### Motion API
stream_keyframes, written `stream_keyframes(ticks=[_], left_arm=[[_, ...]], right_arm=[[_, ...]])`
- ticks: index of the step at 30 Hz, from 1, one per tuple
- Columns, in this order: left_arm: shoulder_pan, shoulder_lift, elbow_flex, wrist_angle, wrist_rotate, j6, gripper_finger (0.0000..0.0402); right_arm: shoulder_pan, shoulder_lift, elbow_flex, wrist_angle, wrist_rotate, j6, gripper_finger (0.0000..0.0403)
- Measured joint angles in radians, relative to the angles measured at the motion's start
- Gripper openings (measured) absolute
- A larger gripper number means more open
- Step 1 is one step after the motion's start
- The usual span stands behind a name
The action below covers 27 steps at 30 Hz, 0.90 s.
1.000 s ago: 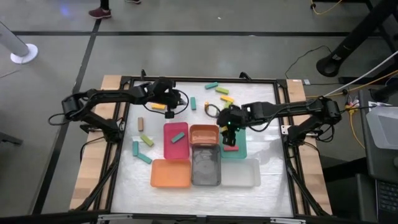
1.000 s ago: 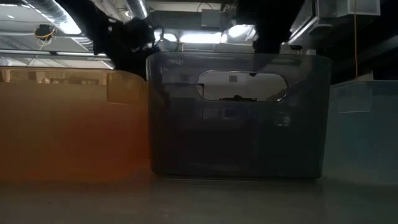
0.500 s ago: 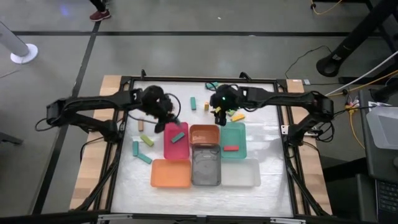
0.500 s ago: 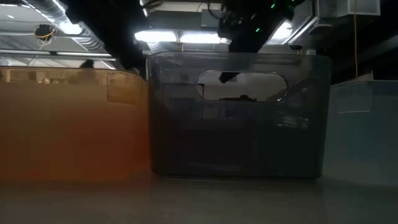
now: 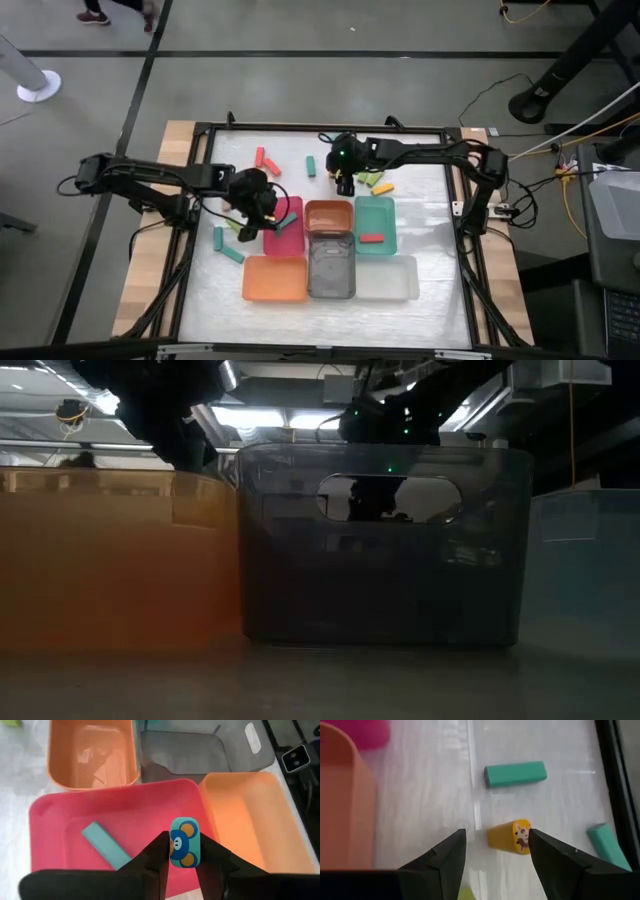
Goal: Sort blocks
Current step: Put the blue block into the pink bin
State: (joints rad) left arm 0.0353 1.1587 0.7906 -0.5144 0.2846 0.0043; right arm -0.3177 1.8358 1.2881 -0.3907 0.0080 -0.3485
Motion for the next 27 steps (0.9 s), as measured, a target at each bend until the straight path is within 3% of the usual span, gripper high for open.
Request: stream_keyframes(ticks=[8,27], left_arm=[[-0.032,0.001,0.000,0.000,-0.064,-0.092,0.0073],[-0.044,0.001,0.000,0.002,-0.091,-0.059,0.0074]], right_arm=[[-0.006,0.037,0.002,0.053,0.038,-0.020,0.0215],[-0.003,0.044,-0.001,0.003,0.025,-0.066,0.0215]])
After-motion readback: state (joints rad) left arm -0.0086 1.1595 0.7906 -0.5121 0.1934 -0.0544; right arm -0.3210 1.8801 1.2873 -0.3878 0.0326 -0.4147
